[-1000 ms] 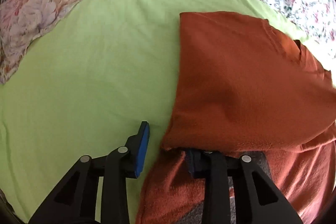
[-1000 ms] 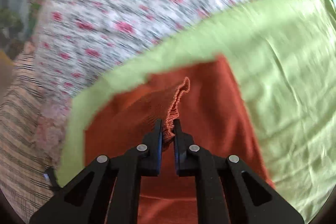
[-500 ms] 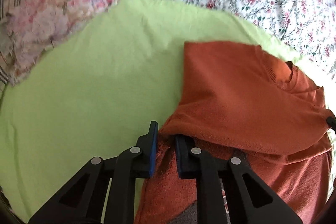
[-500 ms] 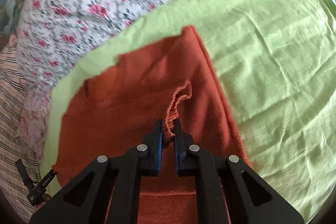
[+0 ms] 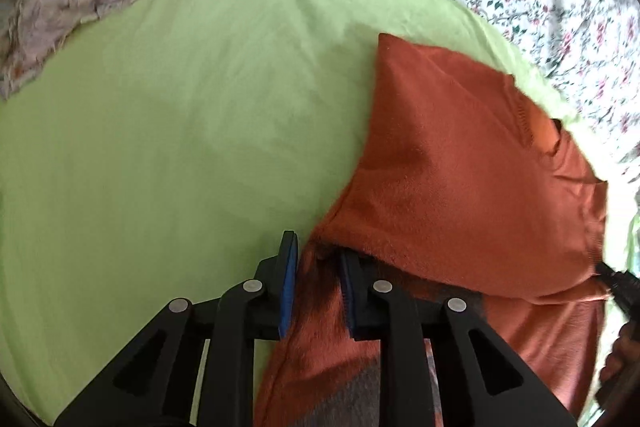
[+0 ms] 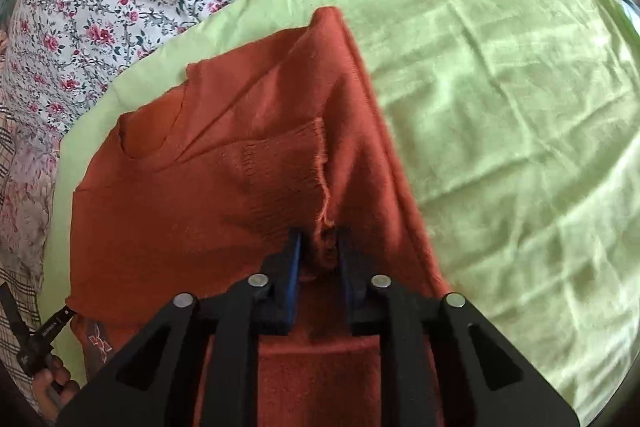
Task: Fold small clothes
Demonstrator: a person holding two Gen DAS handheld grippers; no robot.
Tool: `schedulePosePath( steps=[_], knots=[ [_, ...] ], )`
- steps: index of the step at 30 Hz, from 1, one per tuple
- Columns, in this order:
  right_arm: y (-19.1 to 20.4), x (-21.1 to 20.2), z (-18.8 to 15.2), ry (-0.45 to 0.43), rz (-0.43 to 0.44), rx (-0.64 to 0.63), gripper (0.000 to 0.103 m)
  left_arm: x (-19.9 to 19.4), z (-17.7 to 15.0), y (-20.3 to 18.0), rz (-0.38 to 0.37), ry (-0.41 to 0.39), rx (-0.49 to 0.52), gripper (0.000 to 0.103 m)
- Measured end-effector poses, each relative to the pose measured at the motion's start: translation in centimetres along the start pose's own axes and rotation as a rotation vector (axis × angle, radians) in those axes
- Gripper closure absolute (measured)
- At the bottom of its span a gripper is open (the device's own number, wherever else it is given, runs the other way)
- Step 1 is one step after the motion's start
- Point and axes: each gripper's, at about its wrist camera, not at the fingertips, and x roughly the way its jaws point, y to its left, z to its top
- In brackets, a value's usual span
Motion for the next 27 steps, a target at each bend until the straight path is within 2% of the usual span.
schedulePosePath(
  steps=[3, 4, 5, 7, 12, 15, 18, 19, 22, 27],
  knots=[
    [-0.9, -2.0, -1.1, 0.001, 0.043, 0.041, 0.082, -1.8, -0.6, 0.3, -0.026, 0.004, 0.024, 0.082],
    [-1.0, -2.6, -1.5, 0.006, 0.06, 0.046, 0.078, -2.5, -1.0, 0.6, -0.053, 0.011, 0.038, 0.081],
    [-1.1, -3.3, -2.0, 0.014, 0.08, 0.044, 0.071, -3.0, -1.3, 0.8, -0.072, 0.021, 0.046, 0.077],
    [-1.2, -4.8, -3.4, 0.03, 0.13, 0.029, 0.065, -4.1, -2.6, 1.5, -0.11, 0.048, 0.067, 0.071],
    [-1.2, -8.3, -7.2, 0.085, 0.196, -0.051, 0.062, -6.0, -6.5, 3.0, -0.189, 0.13, 0.136, 0.055],
    [-2.1, -10.4, -9.7, 0.121, 0.208, -0.055, 0.059, -6.7, -9.9, 4.1, -0.223, 0.203, 0.176, 0.049],
    [-3.6, -12.9, -12.4, 0.139, 0.184, -0.042, 0.055, -7.2, -12.6, 5.2, -0.232, 0.252, 0.188, 0.045],
    [-4.0, -13.7, -13.1, 0.142, 0.175, -0.035, 0.054, -7.4, -13.5, 5.6, -0.238, 0.295, 0.214, 0.044],
    [-5.7, -15.7, -15.9, 0.16, 0.145, -0.007, 0.05, -8.2, -16.1, 6.4, -0.268, 0.321, 0.216, 0.04],
    [-7.1, -16.2, -20.5, 0.255, 0.179, 0.025, 0.049, -8.7, -18.1, 6.1, -0.312, 0.354, 0.255, 0.041]
  ],
)
